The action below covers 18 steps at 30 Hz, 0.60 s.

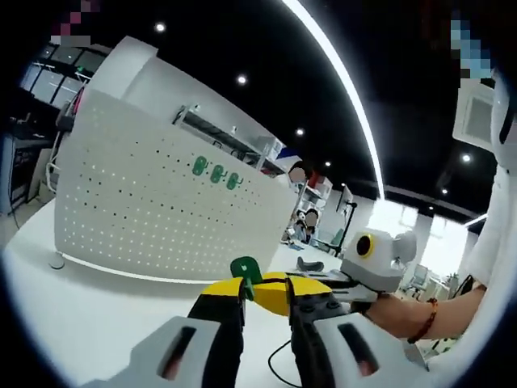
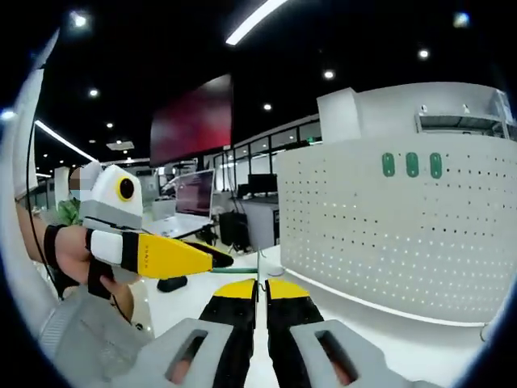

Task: Insert the hook assembly into the mounting plate slot until the hook locks in place.

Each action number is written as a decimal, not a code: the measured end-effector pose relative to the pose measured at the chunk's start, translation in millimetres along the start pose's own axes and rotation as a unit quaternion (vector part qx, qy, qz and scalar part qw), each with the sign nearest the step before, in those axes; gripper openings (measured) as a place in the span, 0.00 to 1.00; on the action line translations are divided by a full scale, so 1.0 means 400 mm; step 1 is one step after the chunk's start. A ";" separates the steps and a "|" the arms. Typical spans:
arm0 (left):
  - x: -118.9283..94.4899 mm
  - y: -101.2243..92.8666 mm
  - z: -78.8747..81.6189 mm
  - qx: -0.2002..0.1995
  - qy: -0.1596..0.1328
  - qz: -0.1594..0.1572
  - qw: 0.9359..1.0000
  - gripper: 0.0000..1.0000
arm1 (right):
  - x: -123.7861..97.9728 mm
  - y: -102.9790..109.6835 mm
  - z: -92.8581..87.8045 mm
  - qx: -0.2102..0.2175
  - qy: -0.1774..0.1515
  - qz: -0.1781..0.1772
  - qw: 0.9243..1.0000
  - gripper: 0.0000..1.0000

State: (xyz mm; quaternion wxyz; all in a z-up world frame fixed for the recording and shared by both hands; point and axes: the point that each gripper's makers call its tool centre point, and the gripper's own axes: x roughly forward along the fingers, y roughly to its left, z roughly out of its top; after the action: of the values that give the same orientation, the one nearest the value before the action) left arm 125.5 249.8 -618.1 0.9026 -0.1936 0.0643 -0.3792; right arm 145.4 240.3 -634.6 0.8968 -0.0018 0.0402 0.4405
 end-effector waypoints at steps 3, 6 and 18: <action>0.003 0.002 -0.006 -0.005 0.005 0.001 1.000 0.18 | -0.001 0.006 0.008 -0.003 -0.004 0.001 1.000 0.02; 0.003 0.002 -0.004 -0.028 0.001 0.001 1.000 0.13 | -0.001 0.011 0.012 -0.005 -0.008 0.004 1.000 0.02; 0.002 0.020 0.003 -0.081 -0.007 0.010 0.997 0.07 | 0.001 0.030 0.016 0.003 -0.019 0.014 1.000 0.02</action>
State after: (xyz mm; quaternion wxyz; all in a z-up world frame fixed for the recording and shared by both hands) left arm 131.4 254.7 -620.2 0.8880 -0.2675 0.0906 -0.3628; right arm 136.5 248.1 -627.7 0.8914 0.0104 0.0244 0.4525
